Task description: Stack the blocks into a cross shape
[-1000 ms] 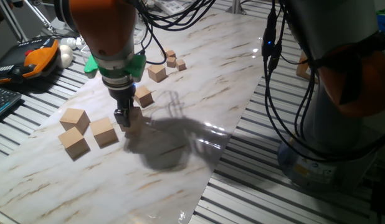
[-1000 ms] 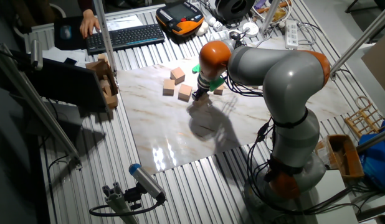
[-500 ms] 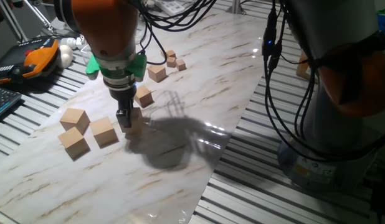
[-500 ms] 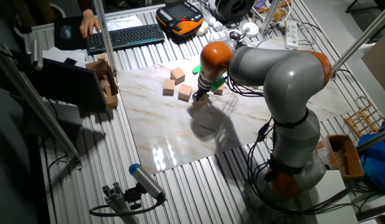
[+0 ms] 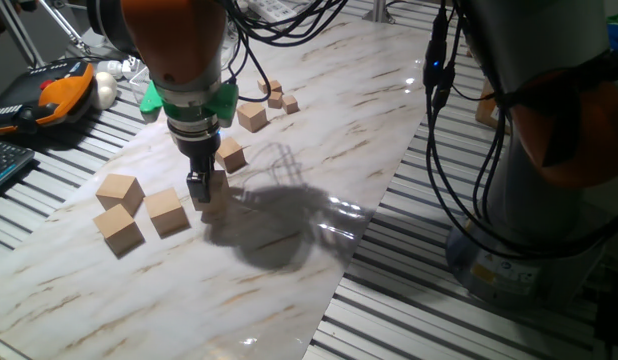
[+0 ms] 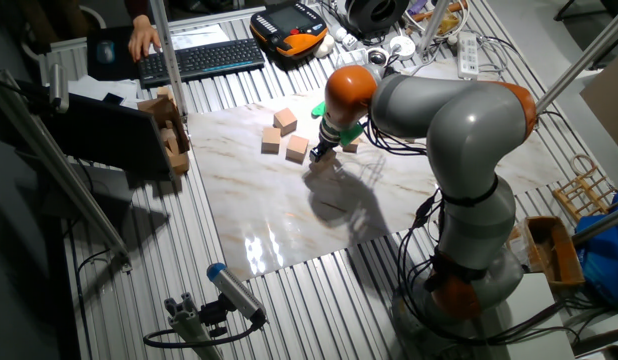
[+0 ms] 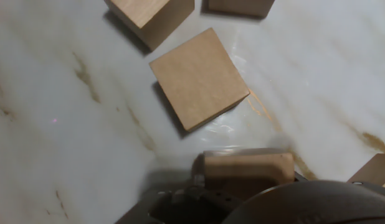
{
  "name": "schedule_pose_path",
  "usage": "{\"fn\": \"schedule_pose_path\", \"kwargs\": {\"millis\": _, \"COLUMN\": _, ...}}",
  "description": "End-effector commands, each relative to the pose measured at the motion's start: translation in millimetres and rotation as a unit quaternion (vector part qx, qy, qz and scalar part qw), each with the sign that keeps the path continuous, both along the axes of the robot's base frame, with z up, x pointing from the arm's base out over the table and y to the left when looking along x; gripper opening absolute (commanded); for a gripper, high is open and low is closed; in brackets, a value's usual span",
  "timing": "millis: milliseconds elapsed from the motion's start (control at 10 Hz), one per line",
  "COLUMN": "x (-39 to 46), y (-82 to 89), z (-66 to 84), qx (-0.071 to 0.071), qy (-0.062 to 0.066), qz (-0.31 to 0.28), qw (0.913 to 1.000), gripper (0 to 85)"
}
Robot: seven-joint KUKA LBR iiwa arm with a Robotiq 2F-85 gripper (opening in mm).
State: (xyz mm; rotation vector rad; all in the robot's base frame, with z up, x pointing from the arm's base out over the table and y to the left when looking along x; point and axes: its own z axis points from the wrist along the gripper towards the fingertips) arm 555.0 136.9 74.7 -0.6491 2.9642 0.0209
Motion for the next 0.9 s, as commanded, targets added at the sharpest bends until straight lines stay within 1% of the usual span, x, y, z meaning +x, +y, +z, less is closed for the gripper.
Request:
{"fn": "schedule_pose_path", "kwargs": {"millis": 0, "x": 0.1, "y": -0.3, "z": -0.2, "qx": 0.0, "qy": -0.001, "qz": 0.0, "qw": 1.0, "gripper": 0.0}}
{"fn": "schedule_pose_path", "kwargs": {"millis": 100, "x": 0.6, "y": -0.4, "z": -1.0, "qx": 0.001, "qy": 0.0, "qz": 0.0, "qw": 1.0, "gripper": 0.0}}
{"fn": "schedule_pose_path", "kwargs": {"millis": 300, "x": 2.6, "y": -1.9, "z": -2.3, "qx": 0.001, "qy": -0.002, "qz": 0.004, "qw": 1.0, "gripper": 0.0}}
{"fn": "schedule_pose_path", "kwargs": {"millis": 400, "x": 2.6, "y": -1.9, "z": -2.3, "qx": 0.003, "qy": -0.001, "qz": 0.005, "qw": 1.0, "gripper": 0.0}}
{"fn": "schedule_pose_path", "kwargs": {"millis": 600, "x": 2.6, "y": -1.9, "z": -2.3, "qx": -0.004, "qy": -0.01, "qz": 0.003, "qw": 0.9999, "gripper": 0.0}}
{"fn": "schedule_pose_path", "kwargs": {"millis": 700, "x": 2.6, "y": -1.9, "z": -2.3, "qx": -0.003, "qy": -0.009, "qz": 0.005, "qw": 0.9999, "gripper": 0.0}}
{"fn": "schedule_pose_path", "kwargs": {"millis": 800, "x": 2.7, "y": -2.3, "z": -1.9, "qx": 0.001, "qy": -0.002, "qz": 0.007, "qw": 1.0, "gripper": 0.0}}
